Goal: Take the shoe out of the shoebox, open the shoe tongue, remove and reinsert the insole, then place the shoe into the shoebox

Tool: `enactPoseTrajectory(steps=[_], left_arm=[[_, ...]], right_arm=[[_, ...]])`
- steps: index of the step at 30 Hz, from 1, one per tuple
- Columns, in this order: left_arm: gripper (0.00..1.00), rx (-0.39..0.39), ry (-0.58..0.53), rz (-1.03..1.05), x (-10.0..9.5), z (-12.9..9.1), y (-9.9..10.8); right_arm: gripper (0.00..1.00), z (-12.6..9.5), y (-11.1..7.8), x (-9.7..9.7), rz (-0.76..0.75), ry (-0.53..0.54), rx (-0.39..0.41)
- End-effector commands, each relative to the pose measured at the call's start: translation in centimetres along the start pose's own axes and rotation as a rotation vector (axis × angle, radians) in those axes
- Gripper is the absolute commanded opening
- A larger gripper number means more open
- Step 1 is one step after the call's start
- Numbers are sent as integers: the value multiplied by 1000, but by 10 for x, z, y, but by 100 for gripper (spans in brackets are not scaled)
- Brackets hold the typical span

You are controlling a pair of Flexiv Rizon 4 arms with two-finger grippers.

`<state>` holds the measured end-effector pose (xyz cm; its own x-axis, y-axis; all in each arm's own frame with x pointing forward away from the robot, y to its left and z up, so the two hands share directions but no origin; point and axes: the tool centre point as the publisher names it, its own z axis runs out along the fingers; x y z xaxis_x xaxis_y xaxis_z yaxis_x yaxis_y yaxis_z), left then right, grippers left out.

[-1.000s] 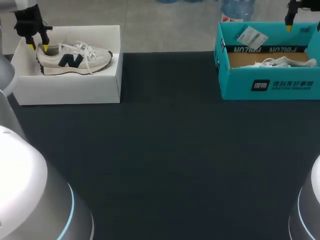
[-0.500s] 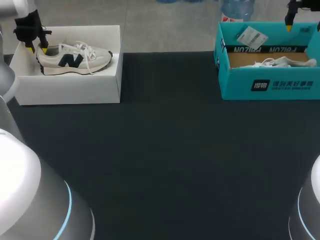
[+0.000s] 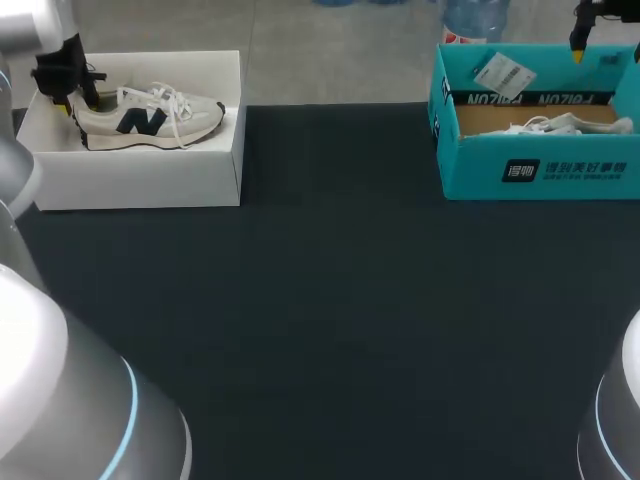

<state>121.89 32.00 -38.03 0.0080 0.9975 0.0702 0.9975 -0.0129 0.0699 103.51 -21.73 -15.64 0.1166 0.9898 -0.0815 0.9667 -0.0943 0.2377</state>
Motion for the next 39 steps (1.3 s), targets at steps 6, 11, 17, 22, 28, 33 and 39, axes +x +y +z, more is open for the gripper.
enactPoseTrajectory(steps=[6,11,17,22,28,33,39], left_arm=[[48,306,10,-3,3,17,8],[43,315,19,-9,5,20,9],[31,324,17,-14,7,20,10],[24,316,19,-7,8,16,10],[5,301,27,12,7,-5,8],[0,283,38,24,4,-29,6],[0,279,41,-8,2,-63,7]], right_arm=[[100,0,-1,0,0,0,-1],[100,0,-1,0,0,0,-1],[100,0,-1,0,0,0,-1],[100,0,-1,0,0,0,-1],[100,0,-1,0,0,0,-1],[100,0,-1,0,0,0,-1],[100,0,-1,0,0,0,-1]])
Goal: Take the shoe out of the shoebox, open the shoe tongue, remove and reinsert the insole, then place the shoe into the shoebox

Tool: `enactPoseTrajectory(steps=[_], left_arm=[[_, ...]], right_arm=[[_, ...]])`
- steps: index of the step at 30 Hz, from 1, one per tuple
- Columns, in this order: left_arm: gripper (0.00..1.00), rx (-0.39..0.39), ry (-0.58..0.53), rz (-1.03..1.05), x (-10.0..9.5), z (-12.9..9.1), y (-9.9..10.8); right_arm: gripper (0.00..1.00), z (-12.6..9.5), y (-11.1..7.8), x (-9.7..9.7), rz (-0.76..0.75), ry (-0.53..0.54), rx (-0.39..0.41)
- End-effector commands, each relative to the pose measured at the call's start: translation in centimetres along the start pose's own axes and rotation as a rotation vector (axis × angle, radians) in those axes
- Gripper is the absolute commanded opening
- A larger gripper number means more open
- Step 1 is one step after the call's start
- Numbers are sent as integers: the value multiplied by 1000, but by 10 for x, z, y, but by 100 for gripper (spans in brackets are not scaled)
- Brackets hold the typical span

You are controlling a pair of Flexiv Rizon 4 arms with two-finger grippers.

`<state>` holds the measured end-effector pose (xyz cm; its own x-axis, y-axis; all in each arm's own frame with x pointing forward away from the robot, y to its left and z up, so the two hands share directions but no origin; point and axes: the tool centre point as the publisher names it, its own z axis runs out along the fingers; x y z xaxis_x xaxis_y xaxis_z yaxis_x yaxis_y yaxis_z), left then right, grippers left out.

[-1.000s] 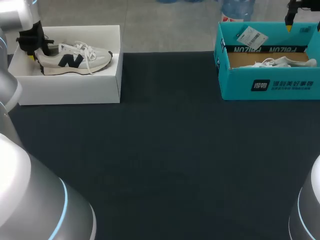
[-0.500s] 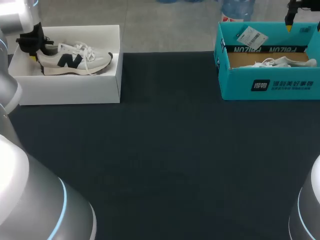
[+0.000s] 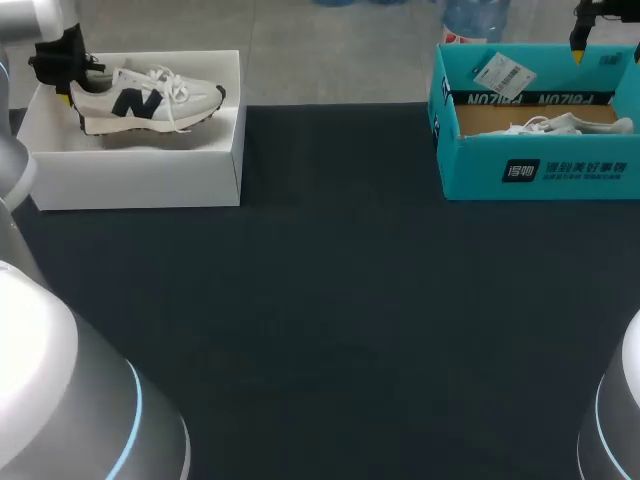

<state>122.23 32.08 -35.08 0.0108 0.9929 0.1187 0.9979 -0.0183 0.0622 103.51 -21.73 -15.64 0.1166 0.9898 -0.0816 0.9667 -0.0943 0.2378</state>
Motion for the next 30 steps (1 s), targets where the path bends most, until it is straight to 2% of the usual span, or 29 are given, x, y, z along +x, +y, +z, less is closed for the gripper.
enactPoseTrajectory(steps=[1,11,20,30], left_arm=[[0,263,-17,-13,1,-41,1],[0,208,-33,-24,2,-98,2],[0,128,-44,15,9,-145,1],[0,65,-20,23,13,-171,9]], right_arm=[[100,0,-1,0,0,1,-1],[100,0,-1,0,0,1,-1],[100,0,-1,0,0,1,-1],[100,0,-1,0,0,1,-1]])
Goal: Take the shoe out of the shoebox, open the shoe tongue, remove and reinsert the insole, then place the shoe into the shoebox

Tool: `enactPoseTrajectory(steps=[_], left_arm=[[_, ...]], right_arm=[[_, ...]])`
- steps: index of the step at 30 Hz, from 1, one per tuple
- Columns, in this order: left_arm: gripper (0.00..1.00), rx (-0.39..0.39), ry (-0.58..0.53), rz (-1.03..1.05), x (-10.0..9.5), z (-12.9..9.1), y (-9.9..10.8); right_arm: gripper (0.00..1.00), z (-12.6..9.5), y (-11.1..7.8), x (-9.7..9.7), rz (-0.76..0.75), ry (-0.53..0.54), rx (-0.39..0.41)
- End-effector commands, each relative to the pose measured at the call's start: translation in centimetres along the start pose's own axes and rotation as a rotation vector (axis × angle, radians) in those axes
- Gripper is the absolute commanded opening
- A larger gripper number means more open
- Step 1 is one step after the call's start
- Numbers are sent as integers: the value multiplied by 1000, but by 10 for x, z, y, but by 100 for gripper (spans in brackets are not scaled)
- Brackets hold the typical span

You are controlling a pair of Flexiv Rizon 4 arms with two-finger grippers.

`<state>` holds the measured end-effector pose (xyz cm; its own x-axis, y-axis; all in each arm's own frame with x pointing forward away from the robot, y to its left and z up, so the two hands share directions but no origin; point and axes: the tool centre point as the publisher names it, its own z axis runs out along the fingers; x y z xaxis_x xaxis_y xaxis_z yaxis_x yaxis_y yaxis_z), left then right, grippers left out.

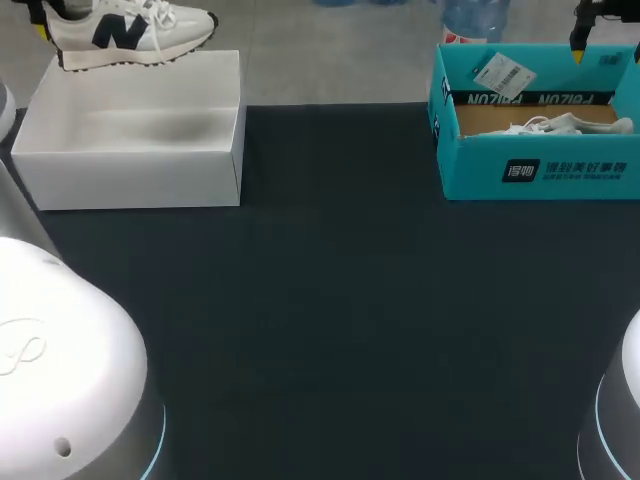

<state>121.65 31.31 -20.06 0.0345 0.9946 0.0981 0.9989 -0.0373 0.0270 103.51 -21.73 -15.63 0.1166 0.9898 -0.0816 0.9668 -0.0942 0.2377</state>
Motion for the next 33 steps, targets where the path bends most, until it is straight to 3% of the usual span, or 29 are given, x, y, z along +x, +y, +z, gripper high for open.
enactPoseTrajectory(steps=[1,6,33], left_arm=[[0,29,1,-2,3,-24,5],[0,-2,-25,-19,6,-36,6],[0,-2,-25,-19,6,-36,6]], right_arm=[[100,0,-1,0,0,1,-1],[100,0,-1,0,0,1,-1],[100,0,-1,0,0,1,-1]])
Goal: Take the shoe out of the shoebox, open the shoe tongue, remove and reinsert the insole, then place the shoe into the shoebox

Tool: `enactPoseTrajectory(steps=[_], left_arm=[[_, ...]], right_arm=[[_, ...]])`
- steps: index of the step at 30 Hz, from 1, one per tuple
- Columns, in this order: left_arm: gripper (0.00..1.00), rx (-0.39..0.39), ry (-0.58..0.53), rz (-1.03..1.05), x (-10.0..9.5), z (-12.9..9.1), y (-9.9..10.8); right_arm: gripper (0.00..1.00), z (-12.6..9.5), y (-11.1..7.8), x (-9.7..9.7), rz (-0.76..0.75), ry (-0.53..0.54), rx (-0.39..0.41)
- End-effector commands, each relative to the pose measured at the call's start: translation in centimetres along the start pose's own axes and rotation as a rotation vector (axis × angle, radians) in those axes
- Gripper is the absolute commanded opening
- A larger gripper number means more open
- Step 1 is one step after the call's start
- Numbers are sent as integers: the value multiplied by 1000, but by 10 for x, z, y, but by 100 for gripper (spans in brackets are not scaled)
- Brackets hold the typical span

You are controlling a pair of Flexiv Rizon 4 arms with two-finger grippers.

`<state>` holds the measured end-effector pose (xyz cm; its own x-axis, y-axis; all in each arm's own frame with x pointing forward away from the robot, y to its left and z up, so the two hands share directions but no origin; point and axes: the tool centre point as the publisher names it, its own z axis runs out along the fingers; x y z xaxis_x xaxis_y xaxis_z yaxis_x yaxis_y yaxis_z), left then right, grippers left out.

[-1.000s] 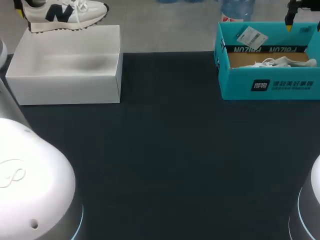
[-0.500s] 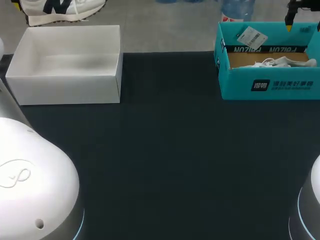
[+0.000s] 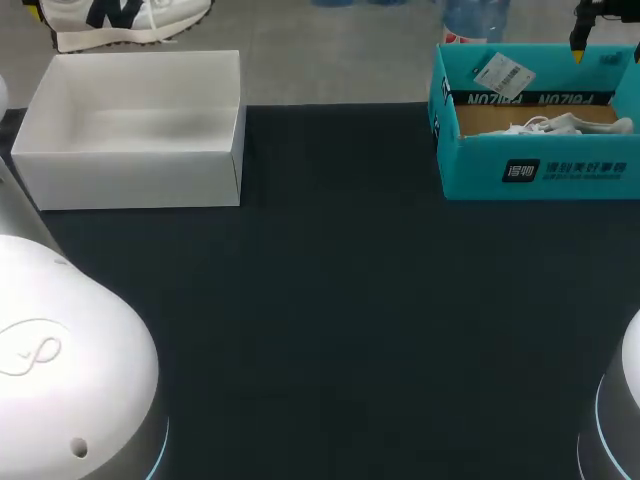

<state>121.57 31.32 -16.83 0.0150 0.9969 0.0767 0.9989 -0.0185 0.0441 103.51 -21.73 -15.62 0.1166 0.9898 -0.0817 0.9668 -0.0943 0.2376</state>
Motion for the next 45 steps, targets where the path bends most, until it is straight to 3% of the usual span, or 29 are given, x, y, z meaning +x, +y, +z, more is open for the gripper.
enactPoseTrajectory(steps=[1,16,22,30,45], left_arm=[[0,14,-4,1,2,-4,6],[0,-61,57,-30,-5,-32,-47],[0,-75,102,-82,-14,-33,-71],[0,-96,74,-112,-26,-33,-97],[0,-148,105,-114,-49,-50,-150]], right_arm=[[100,0,-1,0,0,1,-1],[100,0,-1,0,0,1,-1],[100,0,-1,0,0,1,-1],[100,0,-1,0,0,1,-1],[100,0,-1,0,0,1,-1]])
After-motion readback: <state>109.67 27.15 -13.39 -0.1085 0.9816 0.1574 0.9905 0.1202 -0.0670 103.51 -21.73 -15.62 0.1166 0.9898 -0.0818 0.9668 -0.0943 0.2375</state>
